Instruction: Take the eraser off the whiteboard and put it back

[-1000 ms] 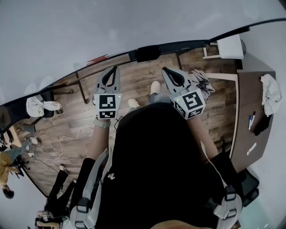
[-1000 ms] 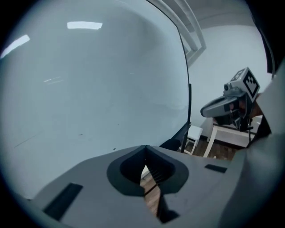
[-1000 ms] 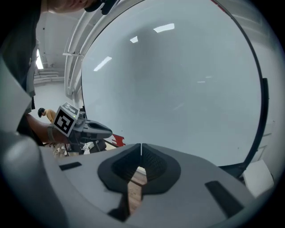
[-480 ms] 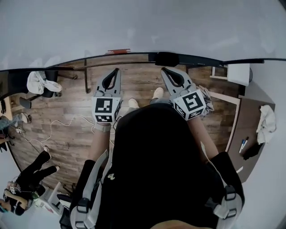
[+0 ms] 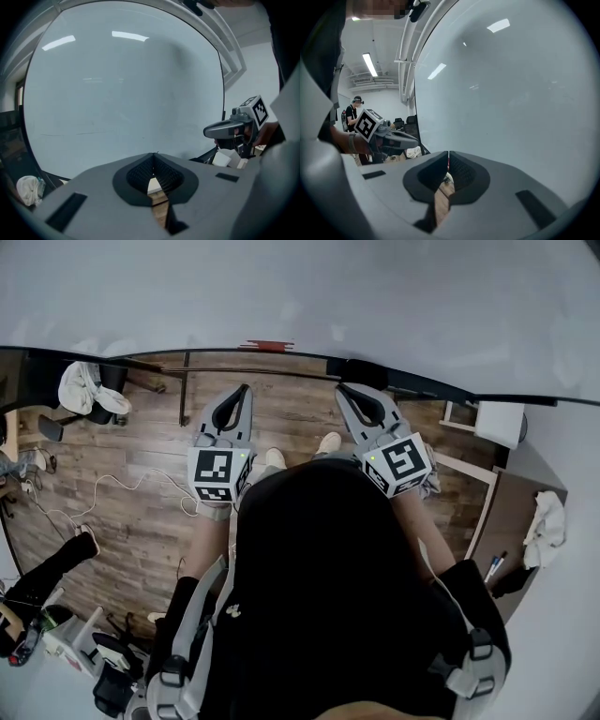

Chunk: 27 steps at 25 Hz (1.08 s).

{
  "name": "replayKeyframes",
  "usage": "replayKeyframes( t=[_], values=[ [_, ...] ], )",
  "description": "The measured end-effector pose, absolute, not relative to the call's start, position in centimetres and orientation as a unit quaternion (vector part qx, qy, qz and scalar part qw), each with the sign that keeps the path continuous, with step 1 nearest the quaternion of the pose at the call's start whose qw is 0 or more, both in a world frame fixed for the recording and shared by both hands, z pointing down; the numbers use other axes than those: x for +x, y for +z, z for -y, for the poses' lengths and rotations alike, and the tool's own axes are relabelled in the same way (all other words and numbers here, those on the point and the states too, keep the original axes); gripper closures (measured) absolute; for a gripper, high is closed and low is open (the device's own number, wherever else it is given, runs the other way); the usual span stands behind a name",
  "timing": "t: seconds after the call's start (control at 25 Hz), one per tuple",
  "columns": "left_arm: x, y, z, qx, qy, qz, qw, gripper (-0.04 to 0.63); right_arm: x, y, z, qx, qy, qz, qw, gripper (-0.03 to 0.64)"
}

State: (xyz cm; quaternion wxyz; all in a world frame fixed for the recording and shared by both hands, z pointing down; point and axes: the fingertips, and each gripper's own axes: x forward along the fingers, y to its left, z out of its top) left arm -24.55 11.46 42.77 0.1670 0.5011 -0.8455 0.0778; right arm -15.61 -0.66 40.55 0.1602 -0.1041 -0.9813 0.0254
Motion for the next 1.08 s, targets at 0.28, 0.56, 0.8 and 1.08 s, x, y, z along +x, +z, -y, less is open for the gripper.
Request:
replayKeyframes(
  t=[0.28, 0.56, 0.8, 1.08],
  values=[
    [-24.6, 41.9, -12.6, 0.494, 0.063, 0.853, 0.158, 0.586, -15.9, 39.5, -0.5, -0.113, 0.007, 0.982, 0.149, 0.600],
    [-24.0, 41.7, -12.7, 0.500, 0.059, 0.850, 0.155, 0.586, -15.2, 39.7, -0.9, -0.110, 0.014, 0.983, 0.149, 0.600],
    [-23.7, 41.5, -13.1, 0.503, 0.062, 0.849, 0.151, 0.586, -14.6, 39.7, -1.2, -0.102, 0.017, 0.983, 0.150, 0.600],
    [-23.6, 42.0, -13.8, 0.504, 0.063, 0.847, 0.158, 0.586, -14.5, 40.1, -1.8, -0.096, 0.018, 0.984, 0.152, 0.600]
  ],
)
